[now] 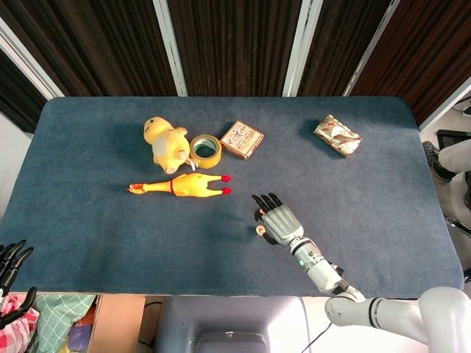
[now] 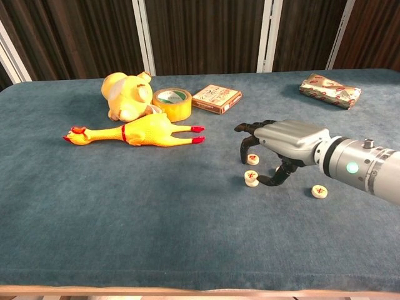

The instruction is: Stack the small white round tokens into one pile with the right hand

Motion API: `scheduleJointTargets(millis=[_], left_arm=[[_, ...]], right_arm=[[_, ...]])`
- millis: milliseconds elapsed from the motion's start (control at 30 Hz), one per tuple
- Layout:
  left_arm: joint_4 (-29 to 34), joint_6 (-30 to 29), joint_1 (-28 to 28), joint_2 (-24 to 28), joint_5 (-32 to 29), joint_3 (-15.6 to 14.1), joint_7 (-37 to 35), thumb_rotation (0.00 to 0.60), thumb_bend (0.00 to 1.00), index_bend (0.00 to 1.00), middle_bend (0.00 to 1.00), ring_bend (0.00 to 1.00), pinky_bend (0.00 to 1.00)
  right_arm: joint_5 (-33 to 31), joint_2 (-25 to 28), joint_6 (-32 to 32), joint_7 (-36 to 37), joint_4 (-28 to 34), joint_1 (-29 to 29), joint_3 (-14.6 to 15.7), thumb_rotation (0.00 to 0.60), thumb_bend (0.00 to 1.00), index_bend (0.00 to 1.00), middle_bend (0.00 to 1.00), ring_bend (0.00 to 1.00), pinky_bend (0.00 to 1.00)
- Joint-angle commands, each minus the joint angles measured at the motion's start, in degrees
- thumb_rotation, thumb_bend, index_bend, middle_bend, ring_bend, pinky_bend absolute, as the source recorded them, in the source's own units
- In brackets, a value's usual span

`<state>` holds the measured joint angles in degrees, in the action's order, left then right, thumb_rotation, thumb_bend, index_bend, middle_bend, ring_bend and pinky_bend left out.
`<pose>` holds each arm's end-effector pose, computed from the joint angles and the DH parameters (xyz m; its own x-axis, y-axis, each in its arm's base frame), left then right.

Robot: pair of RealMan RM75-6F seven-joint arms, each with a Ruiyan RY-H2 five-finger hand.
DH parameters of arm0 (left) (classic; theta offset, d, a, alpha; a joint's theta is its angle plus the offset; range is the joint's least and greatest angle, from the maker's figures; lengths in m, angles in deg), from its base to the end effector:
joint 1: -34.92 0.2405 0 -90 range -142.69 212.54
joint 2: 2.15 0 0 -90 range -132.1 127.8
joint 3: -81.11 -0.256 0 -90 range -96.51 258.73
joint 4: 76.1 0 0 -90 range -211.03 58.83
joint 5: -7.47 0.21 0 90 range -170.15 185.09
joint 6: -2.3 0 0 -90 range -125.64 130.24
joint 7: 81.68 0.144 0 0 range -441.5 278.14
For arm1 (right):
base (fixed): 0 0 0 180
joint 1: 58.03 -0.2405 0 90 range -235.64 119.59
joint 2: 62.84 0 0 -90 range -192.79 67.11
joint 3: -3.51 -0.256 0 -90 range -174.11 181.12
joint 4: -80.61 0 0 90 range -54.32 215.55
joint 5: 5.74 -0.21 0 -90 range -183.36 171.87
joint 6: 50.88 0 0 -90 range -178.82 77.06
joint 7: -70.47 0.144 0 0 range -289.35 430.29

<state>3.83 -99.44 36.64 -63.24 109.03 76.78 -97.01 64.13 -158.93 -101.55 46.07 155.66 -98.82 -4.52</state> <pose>-0.3242 0.1142 0.1973 0.3676 -0.0537 0.9284 0.9045 -0.2113 -0.3703 -0.1646 -0.3307 -0.0612 0.6014 -0.2592 0.7557 -0.7627 -0.4678 0.4465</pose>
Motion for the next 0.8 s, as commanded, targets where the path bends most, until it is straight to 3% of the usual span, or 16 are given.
scheduleJointTargets(millis=[33, 233, 500, 800], left_arm=[[-0.12, -0.09, 0.07, -0.04, -0.09, 0.04, -0.13, 0.600, 0.44, 0.00, 0.00, 0.00, 0.07], [-0.17, 0.04, -0.01, -0.15, 0.33, -0.14, 0.06, 0.600, 0.44, 0.00, 0.00, 0.00, 0.07], [0.42, 0.48, -0.13, -0.15, 0.31, -0.16, 0.91, 0.600, 0.44, 0.00, 0.00, 0.00, 0.07], [0.20, 0.41, -0.13, -0.11, 0.23, -0.10, 0.56, 0.600, 0.44, 0.00, 0.00, 0.00, 0.07]], right_arm=[[0.78, 1.50, -1.51, 0.14, 1.13, 0.88, 0.65, 0.600, 0.48, 0.45, 0.00, 0.00, 0.00], [0.93, 2.80, -3.08, -0.94, -0.11, 2.36, 2.17, 0.600, 0.48, 0.47, 0.00, 0.00, 0.00], [-0.55, 0.38, -0.05, 0.23, -5.23, 1.08, 1.78, 0.600, 0.48, 0.51, 0.00, 0.00, 0.00], [-0.88, -0.14, -0.02, -0.40, -6.42, 0.93, 1.89, 0.600, 0.48, 0.56, 0.00, 0.00, 0.00]])
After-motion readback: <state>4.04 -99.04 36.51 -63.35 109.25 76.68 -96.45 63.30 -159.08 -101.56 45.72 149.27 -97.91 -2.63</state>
